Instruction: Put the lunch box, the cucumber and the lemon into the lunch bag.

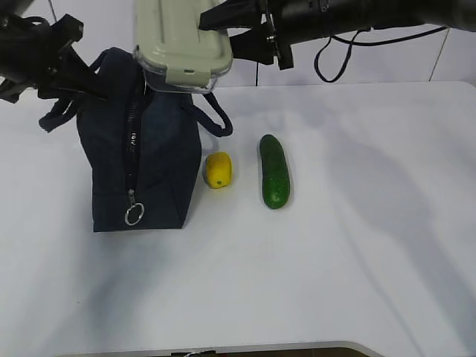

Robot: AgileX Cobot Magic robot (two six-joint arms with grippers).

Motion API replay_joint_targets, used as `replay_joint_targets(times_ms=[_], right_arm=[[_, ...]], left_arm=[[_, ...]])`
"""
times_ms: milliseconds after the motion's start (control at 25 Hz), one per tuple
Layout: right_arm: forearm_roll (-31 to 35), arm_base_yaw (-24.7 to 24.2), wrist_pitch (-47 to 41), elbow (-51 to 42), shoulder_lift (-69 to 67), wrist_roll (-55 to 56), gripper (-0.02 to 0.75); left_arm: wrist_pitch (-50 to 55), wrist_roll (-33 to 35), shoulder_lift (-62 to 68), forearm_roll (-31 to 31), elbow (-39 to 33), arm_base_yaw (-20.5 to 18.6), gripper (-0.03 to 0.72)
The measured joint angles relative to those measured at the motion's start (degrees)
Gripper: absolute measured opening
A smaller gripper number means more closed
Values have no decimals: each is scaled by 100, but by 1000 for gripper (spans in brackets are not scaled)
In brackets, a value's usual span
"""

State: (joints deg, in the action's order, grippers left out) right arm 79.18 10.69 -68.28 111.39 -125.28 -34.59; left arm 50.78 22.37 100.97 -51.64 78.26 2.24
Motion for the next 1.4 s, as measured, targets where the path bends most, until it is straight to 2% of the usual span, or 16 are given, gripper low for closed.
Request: replay_joint_targets(times_ms=[280,560,920,1120,1400], right_arm=[[4,345,527,10,-12,-10,382],[-29,367,751,10,-301,-10,382],[-721,394,807,10,-615,-47,382],[-1191,572,989,42,-637,-145,382],[-1504,1022,1416,42,-684,-626,382]], left_arm=[[0,4,0,0,0,146,-9],[0,4,0,-13,34,155,-9],[0,4,0,-36,34,155,-9],[0,13,0,-135,34,155,-10],[0,17,0,-220,34,155,-9]])
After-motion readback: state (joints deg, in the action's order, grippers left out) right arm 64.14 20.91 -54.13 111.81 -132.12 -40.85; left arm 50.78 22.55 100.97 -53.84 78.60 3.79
